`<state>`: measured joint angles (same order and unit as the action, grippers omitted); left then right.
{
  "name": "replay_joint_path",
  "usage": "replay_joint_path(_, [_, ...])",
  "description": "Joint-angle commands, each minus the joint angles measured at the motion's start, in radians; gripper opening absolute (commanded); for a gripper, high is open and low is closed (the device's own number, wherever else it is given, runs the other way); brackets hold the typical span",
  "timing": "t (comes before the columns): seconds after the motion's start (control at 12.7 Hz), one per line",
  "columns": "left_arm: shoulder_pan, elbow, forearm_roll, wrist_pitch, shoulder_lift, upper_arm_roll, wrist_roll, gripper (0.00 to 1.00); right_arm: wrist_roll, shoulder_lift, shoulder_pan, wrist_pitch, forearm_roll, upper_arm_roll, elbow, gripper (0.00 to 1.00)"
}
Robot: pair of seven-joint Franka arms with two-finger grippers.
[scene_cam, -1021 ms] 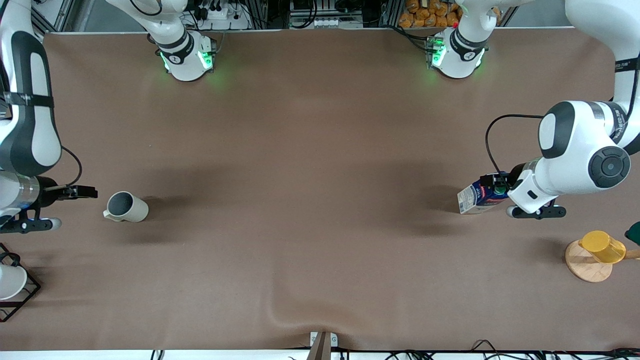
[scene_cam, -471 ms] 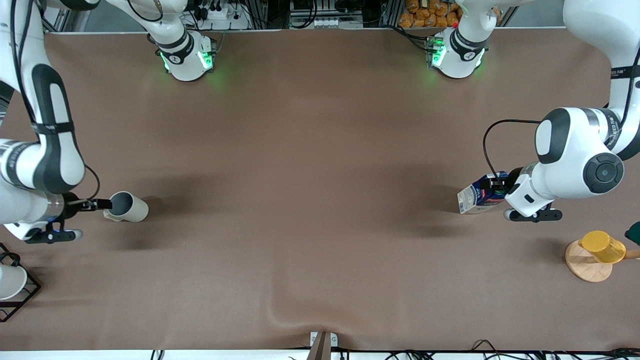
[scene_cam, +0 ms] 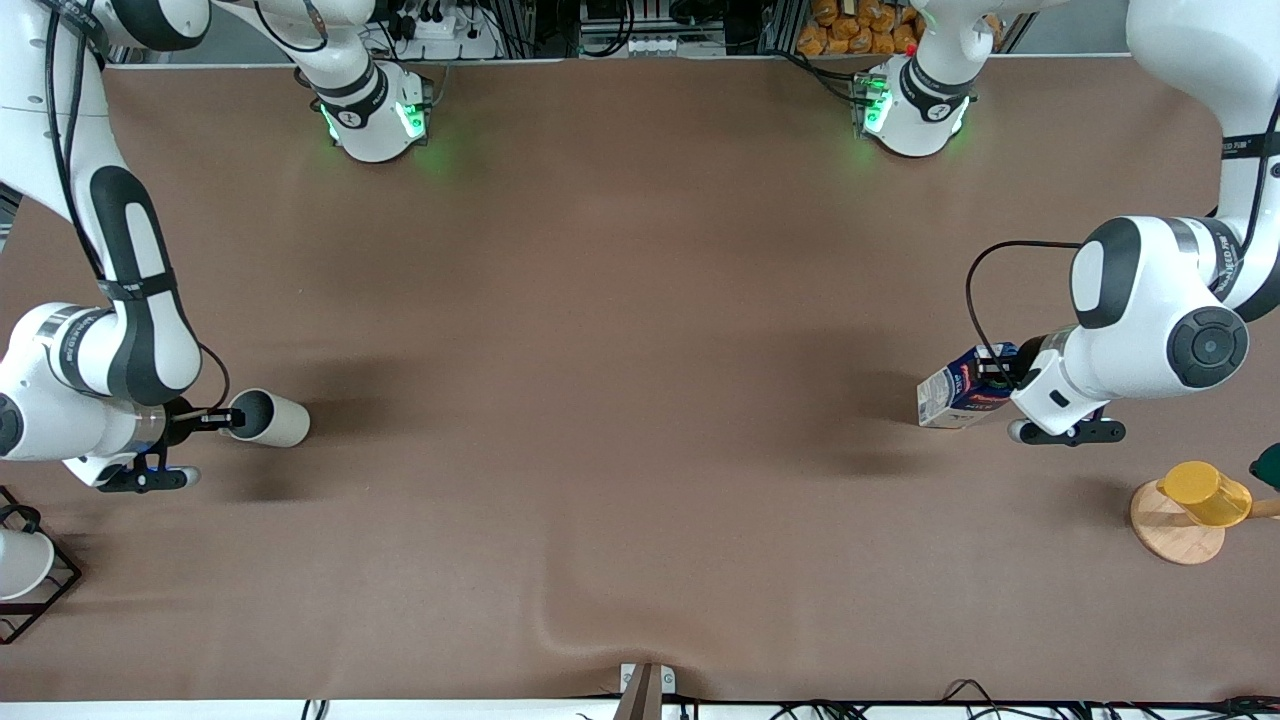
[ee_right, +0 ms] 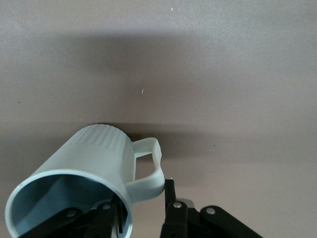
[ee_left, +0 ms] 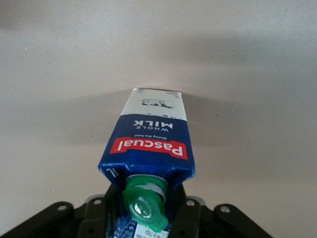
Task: Place milk next to cup
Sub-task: 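Close the left gripper on the milk carton while the right gripper grasps the mug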
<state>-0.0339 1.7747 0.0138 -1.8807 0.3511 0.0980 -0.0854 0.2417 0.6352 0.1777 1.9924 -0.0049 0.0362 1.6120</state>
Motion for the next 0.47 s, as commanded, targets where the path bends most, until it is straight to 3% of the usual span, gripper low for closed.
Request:
replay_joint_path(0.0, [0.003, -0.031, 0.025, 0.005, 0.000, 0.003, -0.013, 0.39, -0.007, -0.019, 0.017, -0.009, 0.017, -0.016, 0.006, 0.00])
replay_joint_path(0.16, [0.003, -0.053, 0.025, 0.014, -0.004, 0.006, -0.011, 0.31, -0.030, -0.028, 0.006, -0.052, 0.019, -0.019, -0.018, 0.00])
replay_joint_path(0.39, [0.000, -0.067, 0.023, 0.041, -0.035, 0.008, 0.003, 0.19, -0.169, -0.032, -0.043, -0.248, 0.023, -0.029, -0.127, 0.00])
